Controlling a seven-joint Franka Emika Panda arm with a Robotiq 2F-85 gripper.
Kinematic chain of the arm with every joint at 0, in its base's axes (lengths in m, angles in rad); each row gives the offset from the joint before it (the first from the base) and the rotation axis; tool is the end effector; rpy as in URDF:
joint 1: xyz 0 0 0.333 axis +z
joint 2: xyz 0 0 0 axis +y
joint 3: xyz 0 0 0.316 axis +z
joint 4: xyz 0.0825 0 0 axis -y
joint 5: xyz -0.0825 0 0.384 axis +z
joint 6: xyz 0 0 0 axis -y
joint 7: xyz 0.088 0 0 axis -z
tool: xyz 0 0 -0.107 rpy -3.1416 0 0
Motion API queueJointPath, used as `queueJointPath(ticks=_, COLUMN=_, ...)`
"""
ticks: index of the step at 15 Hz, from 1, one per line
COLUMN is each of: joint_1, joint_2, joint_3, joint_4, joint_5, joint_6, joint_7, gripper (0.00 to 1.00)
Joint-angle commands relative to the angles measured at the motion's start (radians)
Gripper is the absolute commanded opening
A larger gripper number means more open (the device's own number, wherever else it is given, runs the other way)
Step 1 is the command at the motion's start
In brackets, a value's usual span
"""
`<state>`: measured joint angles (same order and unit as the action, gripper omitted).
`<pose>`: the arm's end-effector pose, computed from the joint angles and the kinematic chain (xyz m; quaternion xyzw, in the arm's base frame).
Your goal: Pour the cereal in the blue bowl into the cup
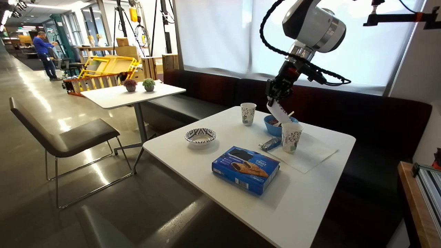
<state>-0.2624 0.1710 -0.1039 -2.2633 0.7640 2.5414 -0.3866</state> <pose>0.5047 -0.2025 0.2935 -0.9317 0.2852 -0.1292 0.1841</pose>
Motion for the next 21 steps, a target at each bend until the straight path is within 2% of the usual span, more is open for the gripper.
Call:
queueJointPath(ticks=1, joint_1=0.001, joint_2=-0.069, joint_3=-0.004, joint_4=-0.072, joint_5=0.063, joint_6=0.03, joint_7=-0.078, gripper=0.01)
queueJointPath(ticks=11, joint_1=0.004, joint_2=-0.09, joint_3=-0.038, joint_4=-0.091, joint_5=0.311, joint_6=0.002, joint_7=-0.371, gripper=0.01)
queueJointPath(ticks=21, joint_1=0.009, joint_2=-0.079, joint_3=-0.049, joint_4=-0.102, joint_5=0.402, joint_6=-0.005, joint_7=-0.532, gripper=0.01)
